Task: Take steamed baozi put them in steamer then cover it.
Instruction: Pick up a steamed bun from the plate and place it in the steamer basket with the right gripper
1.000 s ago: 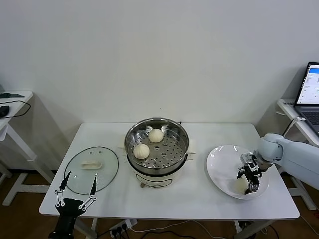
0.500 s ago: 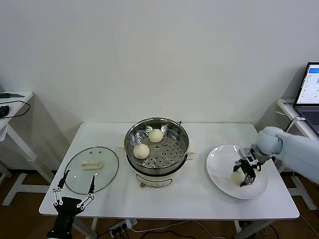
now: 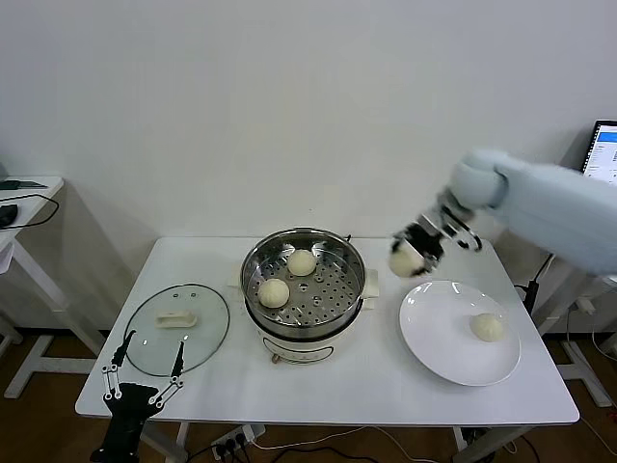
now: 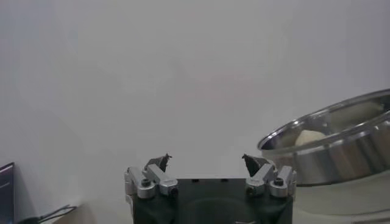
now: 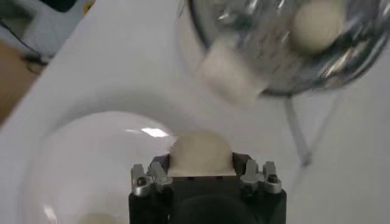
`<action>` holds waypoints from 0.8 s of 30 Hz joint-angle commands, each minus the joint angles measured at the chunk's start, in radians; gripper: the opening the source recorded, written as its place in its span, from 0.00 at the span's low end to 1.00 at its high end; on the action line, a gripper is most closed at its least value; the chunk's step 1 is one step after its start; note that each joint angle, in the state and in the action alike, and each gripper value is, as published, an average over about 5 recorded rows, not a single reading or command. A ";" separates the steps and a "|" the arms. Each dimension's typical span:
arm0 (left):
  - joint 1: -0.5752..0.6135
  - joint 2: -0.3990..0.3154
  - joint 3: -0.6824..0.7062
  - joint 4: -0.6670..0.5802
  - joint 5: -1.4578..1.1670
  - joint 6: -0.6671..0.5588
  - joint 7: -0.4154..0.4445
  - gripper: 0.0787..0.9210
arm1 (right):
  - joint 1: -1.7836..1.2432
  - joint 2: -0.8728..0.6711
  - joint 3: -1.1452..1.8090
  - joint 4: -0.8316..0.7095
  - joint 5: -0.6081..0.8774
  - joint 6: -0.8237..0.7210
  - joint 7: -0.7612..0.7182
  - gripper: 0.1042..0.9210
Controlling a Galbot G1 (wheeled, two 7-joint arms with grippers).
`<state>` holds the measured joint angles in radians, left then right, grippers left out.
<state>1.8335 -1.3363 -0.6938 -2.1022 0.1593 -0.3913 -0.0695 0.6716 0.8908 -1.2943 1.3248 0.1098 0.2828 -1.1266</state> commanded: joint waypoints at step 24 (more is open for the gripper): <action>0.005 0.000 -0.010 -0.017 -0.021 -0.012 -0.013 0.88 | -0.050 0.399 -0.088 0.047 -0.298 0.407 0.003 0.75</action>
<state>1.8375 -1.3368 -0.7036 -2.1197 0.1411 -0.4038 -0.0806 0.6571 1.2407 -1.3717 1.3740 -0.1114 0.6395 -1.1169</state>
